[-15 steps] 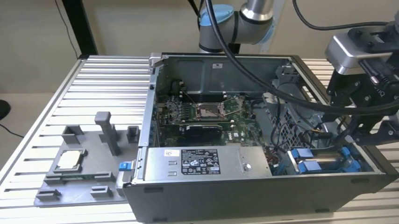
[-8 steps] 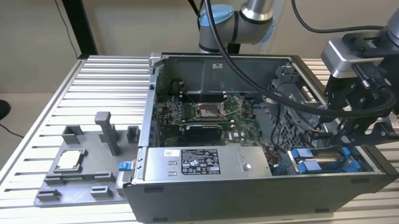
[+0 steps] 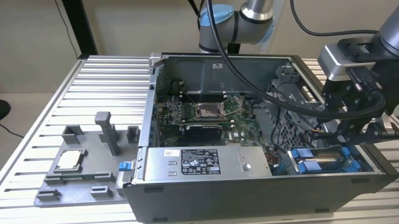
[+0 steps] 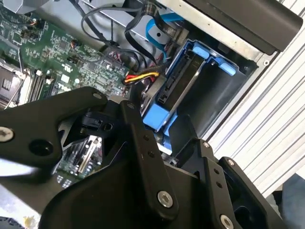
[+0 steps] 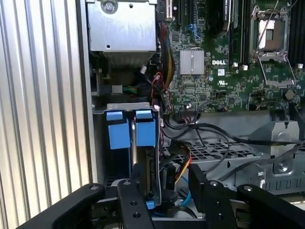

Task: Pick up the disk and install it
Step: 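Insert the disk into the insertion slot, then insert the first disk wire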

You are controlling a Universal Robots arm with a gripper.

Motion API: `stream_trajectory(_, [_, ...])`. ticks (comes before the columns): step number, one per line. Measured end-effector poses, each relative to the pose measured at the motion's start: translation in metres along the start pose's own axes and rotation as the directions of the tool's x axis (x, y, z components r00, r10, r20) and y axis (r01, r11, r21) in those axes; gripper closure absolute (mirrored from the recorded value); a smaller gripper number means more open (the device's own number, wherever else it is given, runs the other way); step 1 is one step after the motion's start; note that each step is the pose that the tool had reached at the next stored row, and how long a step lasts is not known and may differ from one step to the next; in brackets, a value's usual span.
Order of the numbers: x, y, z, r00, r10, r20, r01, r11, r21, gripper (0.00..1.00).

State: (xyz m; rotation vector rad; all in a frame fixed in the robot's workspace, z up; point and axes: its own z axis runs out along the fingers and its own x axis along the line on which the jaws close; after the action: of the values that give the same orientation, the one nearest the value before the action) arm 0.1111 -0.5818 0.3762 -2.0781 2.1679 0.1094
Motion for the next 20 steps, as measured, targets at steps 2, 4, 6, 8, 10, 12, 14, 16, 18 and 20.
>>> stream_trajectory(2, [-0.0013,-0.0018,0.0033,1.0,0.0,0.0006,0.0,1.0,0.0,0.0])
stream_trajectory(4, [-0.0023,-0.0029,0.0069,1.0,0.0,0.001,0.0,1.0,0.0001,0.0])
stream_trajectory(6, [-0.0029,-0.0036,0.0104,1.0,0.0,0.002,0.0,1.0,0.0003,0.0])
stream_trajectory(8, [-0.0038,-0.0037,0.0119,1.0,0.001,0.0019,-0.001,1.0,0.0003,0.0])
stream_trajectory(10, [-0.0041,-0.004,0.0131,1.0,0.001,0.0023,-0.001,1.0,0.0003,0.0])
stream_trajectory(12, [-0.0039,-0.0041,0.0143,1.0,0.001,0.0023,-0.001,1.0,0.0005,0.0])
stream_trajectory(14, [-0.0037,-0.0044,0.0158,1.0,0.0,0.0024,0.0,1.0,0.0006,0.0])
stream_trajectory(16, [-0.0035,-0.0047,0.0172,1.0,0.0,0.0025,0.0,1.0,0.0008,0.0])
stream_trajectory(18, [-0.0035,-0.0047,0.0176,1.0,0.0,0.0025,0.0,1.0,0.0009,0.0])
stream_trajectory(20, [-0.0035,-0.0047,0.0176,1.0,0.0,0.0025,0.0,1.0,0.0009,0.0])
